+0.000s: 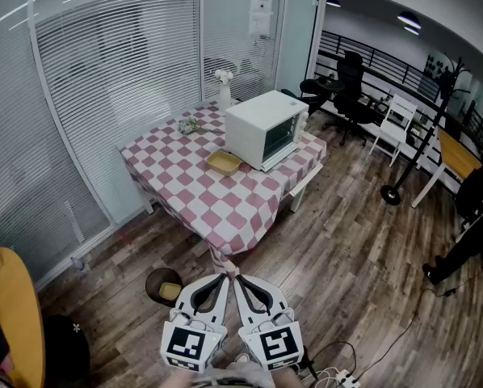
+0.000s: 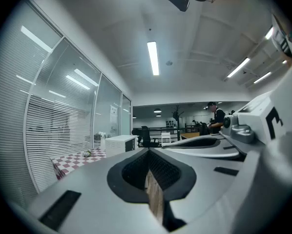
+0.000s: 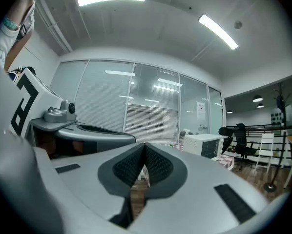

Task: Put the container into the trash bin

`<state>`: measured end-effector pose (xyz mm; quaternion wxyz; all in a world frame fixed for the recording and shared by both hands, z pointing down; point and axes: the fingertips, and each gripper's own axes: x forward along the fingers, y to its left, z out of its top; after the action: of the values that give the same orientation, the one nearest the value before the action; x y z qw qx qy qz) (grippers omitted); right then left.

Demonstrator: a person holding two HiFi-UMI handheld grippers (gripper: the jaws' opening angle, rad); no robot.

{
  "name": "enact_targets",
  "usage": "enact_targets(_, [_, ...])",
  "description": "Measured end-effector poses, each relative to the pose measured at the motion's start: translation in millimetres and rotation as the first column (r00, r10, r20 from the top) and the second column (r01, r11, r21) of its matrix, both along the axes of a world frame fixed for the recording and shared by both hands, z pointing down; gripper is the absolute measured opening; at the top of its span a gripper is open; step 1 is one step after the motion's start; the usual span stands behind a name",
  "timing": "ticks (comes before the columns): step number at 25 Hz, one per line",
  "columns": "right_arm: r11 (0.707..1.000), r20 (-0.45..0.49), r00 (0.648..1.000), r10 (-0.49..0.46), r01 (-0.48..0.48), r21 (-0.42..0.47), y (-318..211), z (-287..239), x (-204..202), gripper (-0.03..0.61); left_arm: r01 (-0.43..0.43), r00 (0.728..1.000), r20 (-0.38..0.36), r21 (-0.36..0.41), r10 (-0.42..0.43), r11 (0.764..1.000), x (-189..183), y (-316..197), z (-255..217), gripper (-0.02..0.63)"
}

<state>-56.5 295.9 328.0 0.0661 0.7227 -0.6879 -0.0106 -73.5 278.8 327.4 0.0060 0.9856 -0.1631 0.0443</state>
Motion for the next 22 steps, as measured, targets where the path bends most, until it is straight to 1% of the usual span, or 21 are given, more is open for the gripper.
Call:
enact_targets(3, [1.000, 0.013, 1.000, -0.019, 0.019, -0.008, 4, 2, 1, -0.008, 0.005, 1.000, -0.005, -0.003, -0.005, 1.000, 4, 4, 0, 0.003])
enact_targets(7, [0.999, 0.023, 0.999, -0.042, 0.042, -0.008, 10, 5, 4, -0.008, 0.030, 0.999, -0.031, 0.003, -0.030, 1.000, 8, 7, 1, 0.003])
enact_targets(10, [0.998, 0.030, 0.998, -0.063, 0.064, -0.023, 13, 13, 6, -0.008, 0.043, 0.999, -0.021, -0.015, -0.043, 0.999, 12, 10, 4, 0.003])
enact_targets(14, [0.996, 0.053, 0.996, -0.072, 0.075, -0.046, 15, 24, 11, -0.008, 0.040, 0.999, -0.005, -0.042, -0.040, 0.998, 15, 13, 18, 0.003])
enact_targets(18, [0.995, 0.052, 0.996, -0.071, 0.074, -0.064, 3, 29, 21, -0.008, 0.044, 0.999, -0.007, -0.065, -0.044, 0.997, 24, -1, 24, 0.003])
enact_targets(22, [0.997, 0.043, 0.998, -0.046, 0.049, -0.061, -16, 26, 36, -0.008, 0.024, 0.999, -0.019, -0.059, -0.025, 0.998, 42, -25, 23, 0.003])
